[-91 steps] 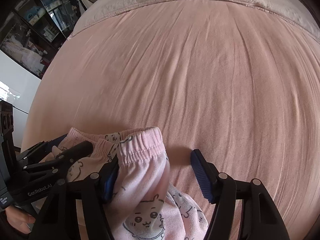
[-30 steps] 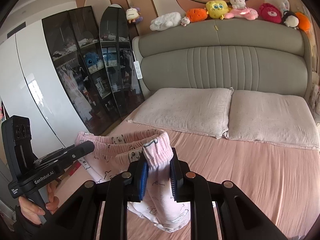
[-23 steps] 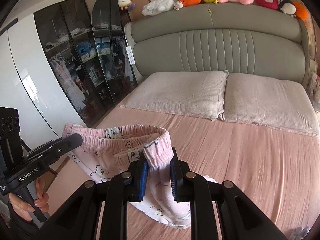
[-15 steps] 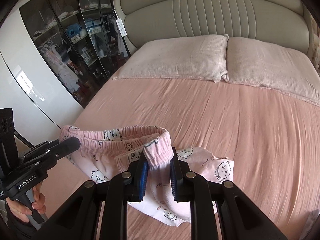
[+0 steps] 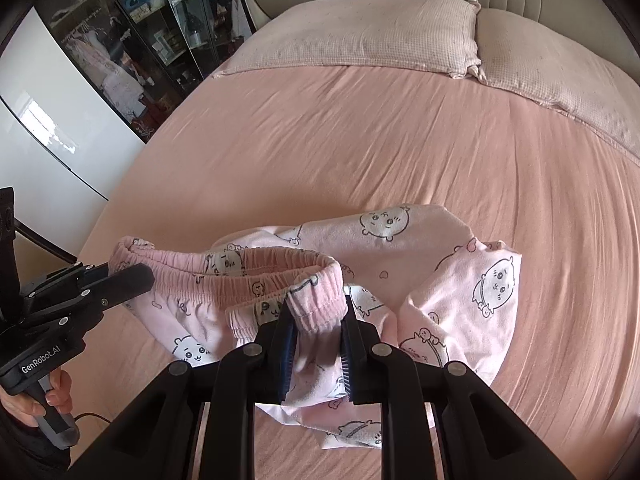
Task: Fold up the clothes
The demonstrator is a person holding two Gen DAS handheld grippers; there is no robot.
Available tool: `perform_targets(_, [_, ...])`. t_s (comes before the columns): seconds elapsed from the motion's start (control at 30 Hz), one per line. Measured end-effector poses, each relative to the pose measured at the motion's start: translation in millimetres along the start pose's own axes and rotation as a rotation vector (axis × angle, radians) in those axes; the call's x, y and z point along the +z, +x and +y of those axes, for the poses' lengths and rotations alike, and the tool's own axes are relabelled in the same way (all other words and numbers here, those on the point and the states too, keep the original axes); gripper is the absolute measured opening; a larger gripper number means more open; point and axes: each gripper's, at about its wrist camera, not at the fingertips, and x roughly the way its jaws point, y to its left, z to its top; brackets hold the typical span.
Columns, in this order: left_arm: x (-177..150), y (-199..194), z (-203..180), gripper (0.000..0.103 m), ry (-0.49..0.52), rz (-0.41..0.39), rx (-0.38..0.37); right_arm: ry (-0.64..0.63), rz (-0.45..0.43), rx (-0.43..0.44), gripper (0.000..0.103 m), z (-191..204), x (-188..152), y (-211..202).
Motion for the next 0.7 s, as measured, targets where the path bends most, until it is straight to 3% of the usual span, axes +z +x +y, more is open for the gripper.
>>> perform_targets(0.7, [-29,70,21,0.018,-0.056,0.156,0.018,0.026,0.125,-0.048,0.019,-22,-11,61])
